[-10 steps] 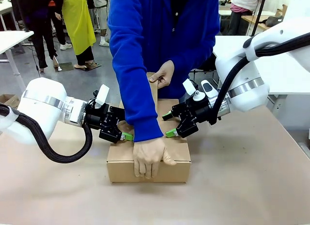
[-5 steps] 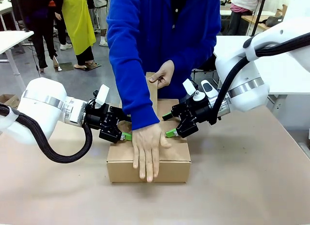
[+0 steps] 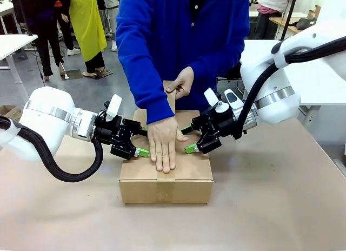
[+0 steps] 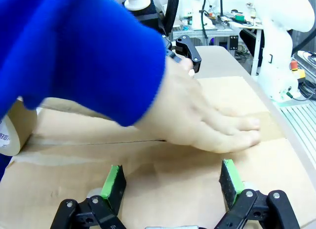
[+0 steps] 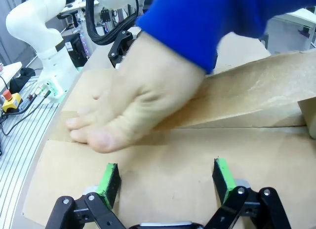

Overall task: Pack the gift set into the box.
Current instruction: Press and hold the closed box until the human finishes sealing it.

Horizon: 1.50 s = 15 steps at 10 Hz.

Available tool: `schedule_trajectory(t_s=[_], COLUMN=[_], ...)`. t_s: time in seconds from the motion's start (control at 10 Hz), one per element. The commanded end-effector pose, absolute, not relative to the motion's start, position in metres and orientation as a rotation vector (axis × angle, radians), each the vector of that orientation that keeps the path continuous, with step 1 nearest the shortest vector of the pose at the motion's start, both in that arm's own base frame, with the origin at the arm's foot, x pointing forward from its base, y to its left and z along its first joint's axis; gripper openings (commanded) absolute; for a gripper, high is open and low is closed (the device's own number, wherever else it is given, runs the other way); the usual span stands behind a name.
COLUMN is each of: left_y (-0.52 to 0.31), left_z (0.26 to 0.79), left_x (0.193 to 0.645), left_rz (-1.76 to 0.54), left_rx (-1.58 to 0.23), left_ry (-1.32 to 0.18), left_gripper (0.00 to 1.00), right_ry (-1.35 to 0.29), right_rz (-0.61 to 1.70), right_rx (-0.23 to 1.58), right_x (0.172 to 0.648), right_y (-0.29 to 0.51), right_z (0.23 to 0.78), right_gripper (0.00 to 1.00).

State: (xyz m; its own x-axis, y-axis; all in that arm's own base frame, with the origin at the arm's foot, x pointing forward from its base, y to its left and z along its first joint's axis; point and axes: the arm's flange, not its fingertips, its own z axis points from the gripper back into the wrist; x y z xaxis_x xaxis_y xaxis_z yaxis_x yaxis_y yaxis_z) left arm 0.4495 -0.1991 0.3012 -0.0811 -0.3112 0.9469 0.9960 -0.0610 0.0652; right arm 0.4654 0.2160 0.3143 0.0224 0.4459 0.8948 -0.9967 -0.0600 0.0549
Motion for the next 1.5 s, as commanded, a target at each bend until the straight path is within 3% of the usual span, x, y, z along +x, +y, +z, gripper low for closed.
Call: schedule_trajectory(t_s=[0.0,1.4], left_y=[-0.1961,-0.1961], left_z=[0.298,0.298], left_x=[0.4474,0.4474], left_rz=[-1.448,-1.448], left_rx=[-0.967,-0.967], left_ry=[-1.011,-1.011], left_gripper=[1.0,1.0], right_ry=[-0.803,-0.803], right_rz=[1.396,1.396], right_rx=[0.929,0.929], right_x=[0.4627,0.4627], right_y=[0.2161,0.2161], right_z=[0.3108,0.3108], right_gripper=[1.0,1.0])
